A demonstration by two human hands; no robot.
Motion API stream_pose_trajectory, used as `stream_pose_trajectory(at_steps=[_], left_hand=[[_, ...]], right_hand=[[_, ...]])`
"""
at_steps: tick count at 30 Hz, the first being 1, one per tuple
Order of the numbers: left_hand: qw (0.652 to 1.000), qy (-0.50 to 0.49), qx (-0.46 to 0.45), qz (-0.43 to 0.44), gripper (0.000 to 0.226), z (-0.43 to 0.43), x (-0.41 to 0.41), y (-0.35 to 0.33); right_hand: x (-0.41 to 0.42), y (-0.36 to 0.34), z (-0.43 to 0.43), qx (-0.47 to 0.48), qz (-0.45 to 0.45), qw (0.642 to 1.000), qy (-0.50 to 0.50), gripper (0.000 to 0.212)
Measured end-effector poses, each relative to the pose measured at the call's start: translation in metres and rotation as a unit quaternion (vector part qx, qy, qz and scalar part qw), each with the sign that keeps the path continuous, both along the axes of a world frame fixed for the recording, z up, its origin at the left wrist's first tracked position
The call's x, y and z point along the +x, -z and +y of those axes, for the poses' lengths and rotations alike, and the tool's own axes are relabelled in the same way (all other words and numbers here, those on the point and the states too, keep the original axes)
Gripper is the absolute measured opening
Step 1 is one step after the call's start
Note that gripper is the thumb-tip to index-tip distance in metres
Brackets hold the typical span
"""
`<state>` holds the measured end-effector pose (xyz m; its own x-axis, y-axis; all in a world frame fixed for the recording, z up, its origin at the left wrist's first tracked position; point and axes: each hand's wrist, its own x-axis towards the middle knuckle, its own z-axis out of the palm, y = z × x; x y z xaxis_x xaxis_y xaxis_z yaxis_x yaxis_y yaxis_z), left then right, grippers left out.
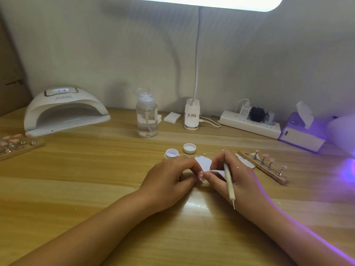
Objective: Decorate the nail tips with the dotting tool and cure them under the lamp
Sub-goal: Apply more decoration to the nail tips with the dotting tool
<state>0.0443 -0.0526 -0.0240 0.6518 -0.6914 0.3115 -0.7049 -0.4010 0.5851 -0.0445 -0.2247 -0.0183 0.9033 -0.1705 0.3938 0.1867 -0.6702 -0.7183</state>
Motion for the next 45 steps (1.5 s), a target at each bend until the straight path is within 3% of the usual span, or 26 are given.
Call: stream_pose_trajectory(at_steps=[28, 38, 45], left_hand=[[1.000, 0.003, -0.003, 0.000, 0.013, 0.000, 0.000, 0.000], [0.998, -0.006, -0.027, 0.049, 0.016, -0.001, 0.000, -0.001], [0.997, -0.007, -0.044, 0.057, 0.016, 0.000, -0.001, -0.003]], right_hand=[[0.000, 0.001, -0.001, 0.002, -0.006, 1.000, -0.018, 0.020], [-0.002, -0.020, -0.015, 0.090, -0.117, 0.983, 0.106, 0.020], [0.059, -0.058, -0.070, -0.039, 0.077, 0.980, 0.181, 0.020]])
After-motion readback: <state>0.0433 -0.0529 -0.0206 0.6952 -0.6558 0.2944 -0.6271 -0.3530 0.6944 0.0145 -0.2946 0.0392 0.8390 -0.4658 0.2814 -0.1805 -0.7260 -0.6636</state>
